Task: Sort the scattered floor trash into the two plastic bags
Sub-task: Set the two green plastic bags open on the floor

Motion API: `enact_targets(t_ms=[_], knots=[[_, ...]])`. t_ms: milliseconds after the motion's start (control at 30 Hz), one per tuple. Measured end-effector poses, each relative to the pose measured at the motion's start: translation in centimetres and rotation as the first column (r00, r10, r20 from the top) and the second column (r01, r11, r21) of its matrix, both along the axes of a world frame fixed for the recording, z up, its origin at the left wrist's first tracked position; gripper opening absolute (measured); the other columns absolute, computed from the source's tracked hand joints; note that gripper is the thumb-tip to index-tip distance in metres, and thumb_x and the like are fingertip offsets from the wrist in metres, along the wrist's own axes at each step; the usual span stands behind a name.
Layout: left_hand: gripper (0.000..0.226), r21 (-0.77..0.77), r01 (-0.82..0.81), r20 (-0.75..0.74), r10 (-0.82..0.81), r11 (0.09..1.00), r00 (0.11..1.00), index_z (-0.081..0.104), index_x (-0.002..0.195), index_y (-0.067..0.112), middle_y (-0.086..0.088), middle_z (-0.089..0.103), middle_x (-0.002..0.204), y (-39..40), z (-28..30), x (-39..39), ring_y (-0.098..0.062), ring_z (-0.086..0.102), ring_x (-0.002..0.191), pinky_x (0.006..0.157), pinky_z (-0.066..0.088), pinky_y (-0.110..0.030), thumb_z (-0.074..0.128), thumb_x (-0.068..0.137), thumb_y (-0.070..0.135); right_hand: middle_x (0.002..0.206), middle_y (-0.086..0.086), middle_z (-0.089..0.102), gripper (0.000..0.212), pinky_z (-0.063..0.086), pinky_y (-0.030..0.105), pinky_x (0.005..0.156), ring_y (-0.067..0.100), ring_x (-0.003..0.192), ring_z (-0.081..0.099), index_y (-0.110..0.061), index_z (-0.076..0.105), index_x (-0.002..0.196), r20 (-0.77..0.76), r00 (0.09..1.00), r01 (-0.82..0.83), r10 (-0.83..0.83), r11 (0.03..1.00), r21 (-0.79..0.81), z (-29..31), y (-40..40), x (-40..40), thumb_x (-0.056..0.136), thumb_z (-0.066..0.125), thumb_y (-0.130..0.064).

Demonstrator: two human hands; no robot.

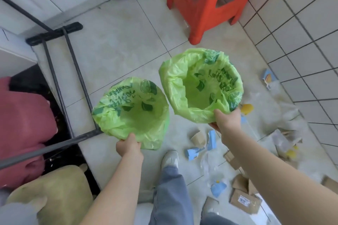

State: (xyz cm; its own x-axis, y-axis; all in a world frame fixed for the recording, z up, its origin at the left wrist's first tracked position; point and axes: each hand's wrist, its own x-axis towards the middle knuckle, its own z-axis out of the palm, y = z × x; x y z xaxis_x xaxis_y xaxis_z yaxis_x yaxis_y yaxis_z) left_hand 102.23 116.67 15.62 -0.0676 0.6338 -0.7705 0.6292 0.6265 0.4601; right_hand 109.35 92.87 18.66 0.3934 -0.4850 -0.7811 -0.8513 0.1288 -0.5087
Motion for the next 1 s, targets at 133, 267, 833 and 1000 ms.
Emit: enact_targets(t_ms=[133,267,833,1000], knots=[[0.007,-0.005,-0.013,-0.002,0.013,1.0,1.0,0.054,0.094,0.005,-0.005,0.055,0.092,2.6,-5.0,0.3,-0.024,0.054,0.088,0.081,0.048,-0.029,0.054,0.089,0.0,0.117,0.011,0.054,0.035,0.058,0.03,0.052,0.029,0.093,0.065,-0.013,0.043,0.117,-0.001,1.0,-0.015,0.015,1.0,-0.007,-5.2,2.8,1.4,0.087,0.058,-0.006],[0.009,0.013,-0.026,0.007,0.026,1.0,1.0,0.056,0.086,0.005,0.002,0.053,0.077,5.6,-9.7,-0.4,-0.02,0.055,0.073,0.077,0.047,-0.029,0.053,0.088,-0.002,0.113,0.01,0.053,0.039,0.059,0.031,0.051,0.022,0.075,0.064,-0.011,0.041,0.123,-0.02,1.0,-0.006,0.007,0.999,0.049,-10.4,6.3,1.8,0.088,0.058,-0.006],[0.014,-0.016,-0.265,0.135,0.265,0.964,0.955,0.057,0.098,0.003,-0.006,0.063,0.1,9.0,-22.3,-4.4,-0.025,0.064,0.095,0.09,0.054,-0.039,0.052,0.087,-0.004,0.09,-0.002,0.045,0.039,0.058,0.037,0.073,0.02,0.066,0.059,-0.015,0.037,0.126,-0.051,0.993,-0.096,0.104,0.985,0.141,-24.2,13.4,-0.5,0.091,0.052,-0.004],[0.012,-0.026,-0.294,0.196,0.293,0.955,0.936,0.061,0.098,0.006,-0.006,0.067,0.099,9.2,-23.2,-4.9,-0.025,0.068,0.096,0.088,0.056,-0.041,0.065,0.087,0.01,0.096,0.0,0.048,0.038,0.058,0.037,0.072,0.022,0.067,0.062,-0.018,0.037,0.123,-0.059,0.993,-0.098,0.106,0.986,0.133,-24.9,12.9,-0.5,0.091,0.05,-0.003]])
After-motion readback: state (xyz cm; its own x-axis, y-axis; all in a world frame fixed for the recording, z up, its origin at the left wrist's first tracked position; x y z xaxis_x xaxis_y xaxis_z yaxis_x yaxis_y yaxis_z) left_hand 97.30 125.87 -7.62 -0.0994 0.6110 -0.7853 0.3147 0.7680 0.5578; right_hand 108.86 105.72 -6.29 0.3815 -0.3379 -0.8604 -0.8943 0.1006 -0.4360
